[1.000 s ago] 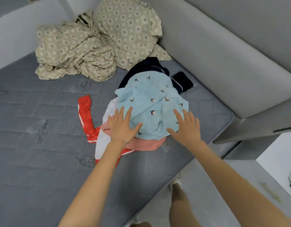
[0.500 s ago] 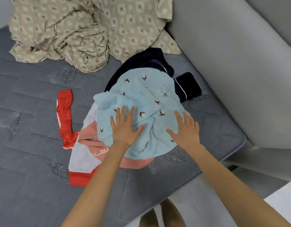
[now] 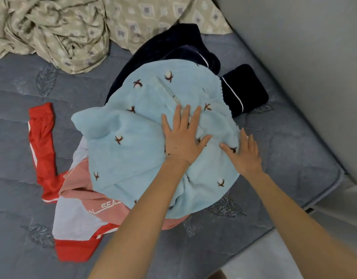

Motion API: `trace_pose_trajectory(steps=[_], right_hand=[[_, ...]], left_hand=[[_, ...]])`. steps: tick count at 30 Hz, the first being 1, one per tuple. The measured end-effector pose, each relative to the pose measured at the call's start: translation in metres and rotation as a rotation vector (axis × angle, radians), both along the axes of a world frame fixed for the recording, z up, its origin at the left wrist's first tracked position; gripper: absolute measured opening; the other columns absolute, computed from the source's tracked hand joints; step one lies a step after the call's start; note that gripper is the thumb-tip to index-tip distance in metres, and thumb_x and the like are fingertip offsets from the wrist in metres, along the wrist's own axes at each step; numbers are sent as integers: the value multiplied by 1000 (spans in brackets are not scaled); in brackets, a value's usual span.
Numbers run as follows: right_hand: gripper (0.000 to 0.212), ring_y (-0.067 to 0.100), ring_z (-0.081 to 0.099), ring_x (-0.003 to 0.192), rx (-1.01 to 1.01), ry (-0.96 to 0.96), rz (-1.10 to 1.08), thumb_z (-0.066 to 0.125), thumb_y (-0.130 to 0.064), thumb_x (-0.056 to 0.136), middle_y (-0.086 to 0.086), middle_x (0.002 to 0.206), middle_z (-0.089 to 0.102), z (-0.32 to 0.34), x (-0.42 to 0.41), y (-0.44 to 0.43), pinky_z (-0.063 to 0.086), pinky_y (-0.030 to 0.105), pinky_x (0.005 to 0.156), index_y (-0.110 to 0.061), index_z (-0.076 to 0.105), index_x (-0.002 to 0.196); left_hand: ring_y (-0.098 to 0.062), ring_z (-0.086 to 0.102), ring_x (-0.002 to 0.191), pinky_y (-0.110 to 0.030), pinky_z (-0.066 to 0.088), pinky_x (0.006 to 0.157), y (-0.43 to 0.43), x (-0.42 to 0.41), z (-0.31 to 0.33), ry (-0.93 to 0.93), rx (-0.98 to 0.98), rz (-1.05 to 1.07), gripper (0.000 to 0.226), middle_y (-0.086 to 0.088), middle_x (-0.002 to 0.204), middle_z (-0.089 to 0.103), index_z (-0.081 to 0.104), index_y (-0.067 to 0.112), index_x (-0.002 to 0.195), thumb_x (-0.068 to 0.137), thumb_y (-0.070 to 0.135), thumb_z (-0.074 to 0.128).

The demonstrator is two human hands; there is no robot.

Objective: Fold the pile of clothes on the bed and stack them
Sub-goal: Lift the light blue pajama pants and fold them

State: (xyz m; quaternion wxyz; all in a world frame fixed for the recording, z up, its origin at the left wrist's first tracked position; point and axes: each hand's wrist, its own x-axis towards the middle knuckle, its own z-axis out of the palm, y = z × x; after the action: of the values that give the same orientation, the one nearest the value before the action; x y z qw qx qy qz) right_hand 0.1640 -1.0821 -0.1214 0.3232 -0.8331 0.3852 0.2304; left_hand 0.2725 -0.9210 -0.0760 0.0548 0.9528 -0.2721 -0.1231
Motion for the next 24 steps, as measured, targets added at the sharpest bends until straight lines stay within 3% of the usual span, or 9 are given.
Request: trace_pose_trajectory(steps=[3, 5, 7, 9, 11, 14, 17, 20, 24], right_hand=[[105, 24, 2, 148, 117, -82, -128, 56, -68, 79, 3, 161, 0, -7, -10, 2, 11, 53, 118, -29, -9, 152], [110, 25, 14, 145, 169, -190, -221, 70, -55, 78, 7, 158, 13, -4, -8, 4, 19, 49, 117, -22, -3, 153], [105, 25, 40, 124, 182, -242, -276, 77, -39, 77, 12, 135, 39, 2, -2, 6, 36, 40, 105, -11, 10, 153], [75, 18, 49, 93, 174, -238, -255, 76, -25, 81, 9, 103, 51, 10, 3, 6, 41, 28, 83, -3, 39, 142], [37, 16, 52, 84, 203, -218, -254, 70, -13, 86, 13, 95, 62, 23, 7, 8, 42, 26, 76, 0, 61, 119], [16, 19, 56, 83, 200, -260, -283, 62, -4, 88, 15, 91, 65, 50, 10, 12, 42, 24, 71, 3, 68, 101], [11, 20, 57, 80, 240, -365, -314, 60, -6, 90, 15, 87, 63, 83, 16, 18, 46, 30, 67, 3, 64, 90], [12, 12, 48, 73, 333, -452, -360, 53, -16, 96, 1, 80, 51, 126, 20, 37, 40, 24, 61, -11, 50, 86], [19, 5, 45, 67, 333, -546, -237, 53, -19, 96, -7, 75, 48, 196, 20, 88, 36, 14, 57, -18, 46, 78]], left_hand=[[-27, 21, 144, -58, 2, 113, 0, 1, -7, -74, -11, 2, 74, -3, 151, 34, 20, 25, 151, 88, 63, 30], [-28, 41, 131, -61, 18, 109, -1, 3, -11, -155, -67, 17, 66, -3, 130, 54, 43, 20, 141, 86, 56, 45], [-26, 48, 115, -62, 29, 103, -1, 5, -11, -212, -133, 35, 51, -2, 107, 62, 61, 18, 121, 79, 45, 68], [-23, 47, 103, -62, 35, 98, -1, 7, -4, -220, -168, 48, 37, -1, 91, 63, 68, 17, 99, 67, 29, 81], [-25, 53, 95, -59, 41, 93, 2, 8, 10, -195, -169, 47, 35, -2, 82, 64, 69, 15, 85, 53, 7, 83], [-32, 62, 88, -49, 46, 85, 12, 5, 39, -26, -272, 101, 32, -10, 84, 66, 68, 7, 85, 58, -10, 67], [-27, 58, 70, -29, 38, 59, 32, -2, 76, -25, -449, 177, 7, -11, 80, 61, 62, 5, 84, 79, 0, 64], [-15, 50, 71, -29, 37, 55, 62, -15, 114, -39, -592, 289, 15, -3, 83, 55, 55, 8, 84, 95, 19, 55], [-7, 39, 67, -27, 32, 57, 118, -54, 168, -43, -673, 432, 23, 3, 77, 47, 49, 8, 77, 96, 20, 55]])
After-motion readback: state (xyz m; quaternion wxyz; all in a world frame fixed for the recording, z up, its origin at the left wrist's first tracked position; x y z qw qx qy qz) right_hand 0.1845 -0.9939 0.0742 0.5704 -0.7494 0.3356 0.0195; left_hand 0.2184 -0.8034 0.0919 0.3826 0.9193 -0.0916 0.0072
